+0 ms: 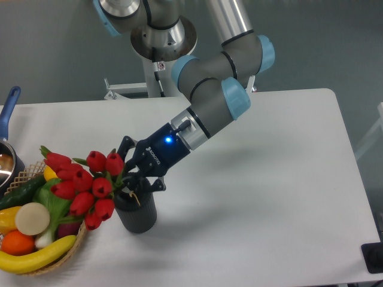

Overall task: Insert the flowers into the vase
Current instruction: 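Lower the tulip stems into the black vase opening, then open the gripper and lift it away from the tulips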

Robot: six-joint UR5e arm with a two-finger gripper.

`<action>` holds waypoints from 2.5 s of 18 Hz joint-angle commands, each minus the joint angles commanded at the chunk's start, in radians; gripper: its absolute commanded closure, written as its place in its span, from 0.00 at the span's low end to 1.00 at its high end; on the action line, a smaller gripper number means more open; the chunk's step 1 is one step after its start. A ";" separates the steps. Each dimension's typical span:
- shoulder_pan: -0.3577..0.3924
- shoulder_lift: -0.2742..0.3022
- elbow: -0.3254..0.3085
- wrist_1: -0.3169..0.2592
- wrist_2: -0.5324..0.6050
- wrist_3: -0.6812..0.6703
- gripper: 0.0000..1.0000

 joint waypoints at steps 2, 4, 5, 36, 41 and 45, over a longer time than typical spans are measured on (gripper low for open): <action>0.000 -0.008 -0.020 0.000 0.000 0.046 0.70; 0.002 -0.008 -0.034 0.000 0.000 0.054 0.70; 0.002 -0.008 -0.038 0.000 0.000 0.055 0.70; 0.268 0.267 -0.066 -0.006 0.366 0.180 0.00; 0.342 0.339 -0.031 -0.014 0.575 0.183 0.00; 0.376 0.417 -0.025 -0.113 0.747 0.310 0.00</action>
